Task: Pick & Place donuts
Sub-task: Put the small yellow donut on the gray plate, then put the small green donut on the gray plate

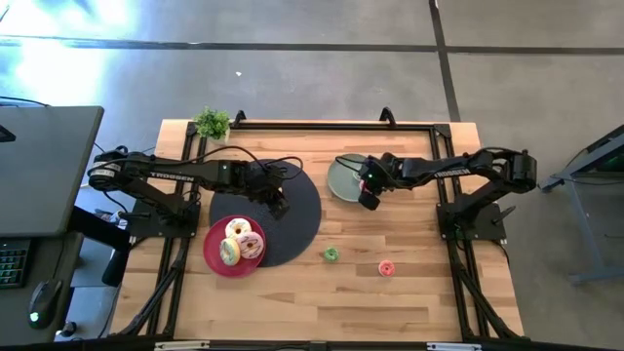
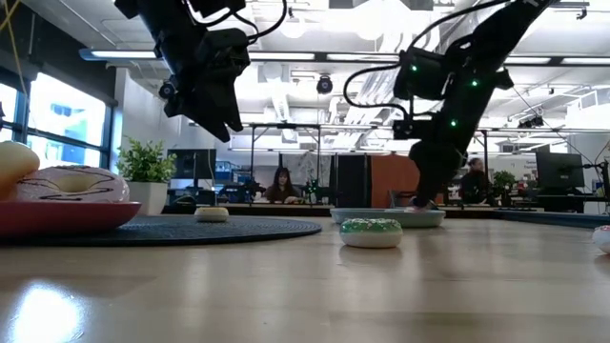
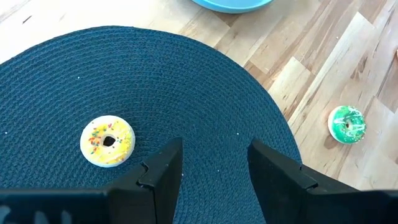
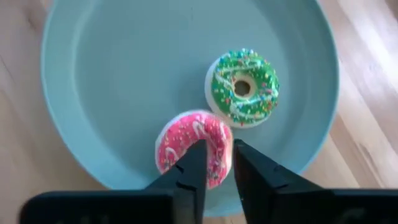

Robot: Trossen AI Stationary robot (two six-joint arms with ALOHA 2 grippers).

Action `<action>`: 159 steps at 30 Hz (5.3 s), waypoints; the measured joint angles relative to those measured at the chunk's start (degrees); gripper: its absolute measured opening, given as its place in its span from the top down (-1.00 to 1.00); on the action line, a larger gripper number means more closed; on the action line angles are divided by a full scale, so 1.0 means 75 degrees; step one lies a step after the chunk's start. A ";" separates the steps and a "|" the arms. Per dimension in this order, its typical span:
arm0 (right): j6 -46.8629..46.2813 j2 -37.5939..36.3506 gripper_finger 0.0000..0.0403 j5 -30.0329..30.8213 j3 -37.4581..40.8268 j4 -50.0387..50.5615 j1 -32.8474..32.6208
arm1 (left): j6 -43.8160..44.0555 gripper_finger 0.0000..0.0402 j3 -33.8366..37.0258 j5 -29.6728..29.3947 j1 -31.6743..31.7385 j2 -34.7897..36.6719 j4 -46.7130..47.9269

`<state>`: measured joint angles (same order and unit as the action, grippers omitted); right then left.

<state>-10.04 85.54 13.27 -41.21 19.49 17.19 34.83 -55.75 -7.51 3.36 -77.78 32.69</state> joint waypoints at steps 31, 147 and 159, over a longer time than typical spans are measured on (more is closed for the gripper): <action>-0.0061 -0.0388 0.31 -0.1635 -0.0769 -0.0488 -0.1906 | -0.1158 0.13 -0.0019 -0.1390 0.0006 -0.0417 0.0131; -0.0234 -0.1286 0.32 -0.1433 -0.0886 0.0391 -0.3489 | -0.2322 0.31 -0.1865 0.0568 0.1204 -0.4970 -0.5373; 0.0000 0.1362 0.32 -0.1249 -0.0898 -0.3554 -0.4644 | -0.2615 0.26 -0.1865 0.0910 0.1045 -0.4534 -0.5310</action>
<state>-10.04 95.75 3.90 -47.94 -7.16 -17.64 15.21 -69.73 -0.68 11.19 -111.79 -7.14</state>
